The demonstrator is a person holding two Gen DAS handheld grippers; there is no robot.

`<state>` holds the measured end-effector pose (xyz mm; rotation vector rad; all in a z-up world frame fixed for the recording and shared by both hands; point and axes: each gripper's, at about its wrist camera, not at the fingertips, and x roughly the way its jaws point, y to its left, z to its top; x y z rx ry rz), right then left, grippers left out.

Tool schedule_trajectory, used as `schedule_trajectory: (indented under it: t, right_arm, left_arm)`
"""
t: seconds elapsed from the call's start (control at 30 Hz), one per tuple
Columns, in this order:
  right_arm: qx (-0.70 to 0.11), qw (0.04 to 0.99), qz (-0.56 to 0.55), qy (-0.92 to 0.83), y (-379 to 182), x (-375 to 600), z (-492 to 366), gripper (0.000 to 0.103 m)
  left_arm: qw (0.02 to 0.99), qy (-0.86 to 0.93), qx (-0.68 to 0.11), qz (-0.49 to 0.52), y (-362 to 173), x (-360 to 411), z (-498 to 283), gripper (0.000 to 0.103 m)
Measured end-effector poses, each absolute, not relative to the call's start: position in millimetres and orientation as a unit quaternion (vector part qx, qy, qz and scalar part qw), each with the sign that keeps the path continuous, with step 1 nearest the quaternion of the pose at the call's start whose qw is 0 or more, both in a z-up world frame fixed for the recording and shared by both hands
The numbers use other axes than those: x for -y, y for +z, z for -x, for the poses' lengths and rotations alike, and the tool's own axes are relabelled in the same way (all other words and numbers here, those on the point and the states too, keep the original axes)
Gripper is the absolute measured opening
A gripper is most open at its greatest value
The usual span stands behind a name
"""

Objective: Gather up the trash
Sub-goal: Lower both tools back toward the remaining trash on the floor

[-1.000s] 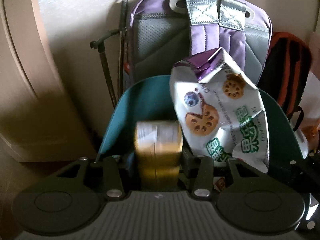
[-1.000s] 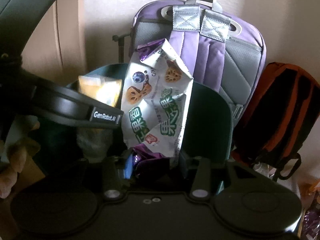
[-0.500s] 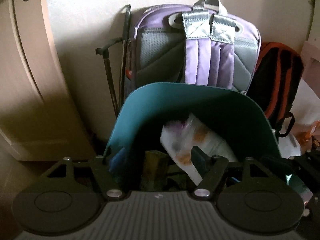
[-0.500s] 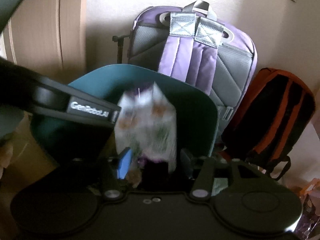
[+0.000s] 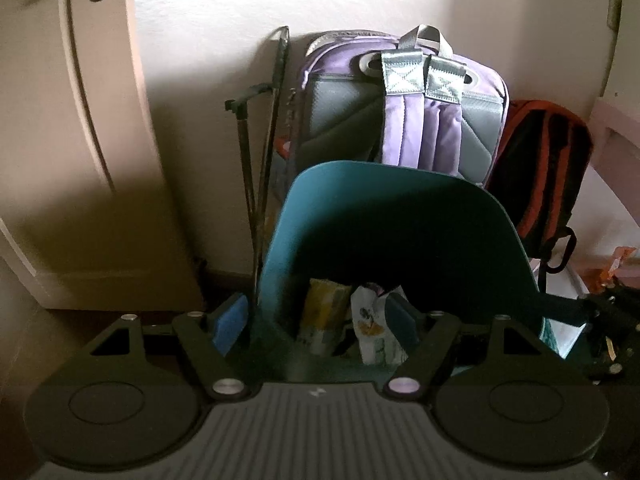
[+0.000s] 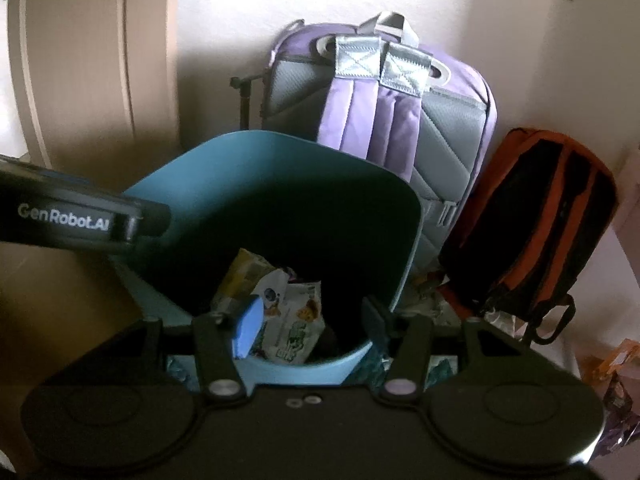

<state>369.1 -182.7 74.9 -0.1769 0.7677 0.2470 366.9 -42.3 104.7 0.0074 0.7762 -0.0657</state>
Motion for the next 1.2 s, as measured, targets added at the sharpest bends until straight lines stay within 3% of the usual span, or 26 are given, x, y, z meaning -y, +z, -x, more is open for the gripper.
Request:
schedule_trajectory:
  t: [0.5,0.57,0.87,1.2]
  right_arm:
    - [-0.358,0.917,0.070,0.164,88.8,182.0,-280.5,0.055]
    - [-0.366,0.912,0.063,0.175,77.5,181.8,-268.5,0.055]
    - [-0.412,0.884,0.027,0.219,-6.7,180.1,-239.6,0.055]
    - [-0.524,0.822,-0.024,0.223,-148.1,178.5,-242.5,0.055]
  left_arm:
    - [0.924,-0.058,-0.378,0.010,93.5,9.9,-274.0,0.076]
    - [0.921,-0.060,-0.384,0.015,83.0,4.9,-263.1,0.081]
    - [0.898,-0.074,-0.434,0.019,4.0,0.5,-228.9,0.084]
    - [0.839,-0.053,-0.541,0.040,-131.8,-3.6,-237.8,0.084]
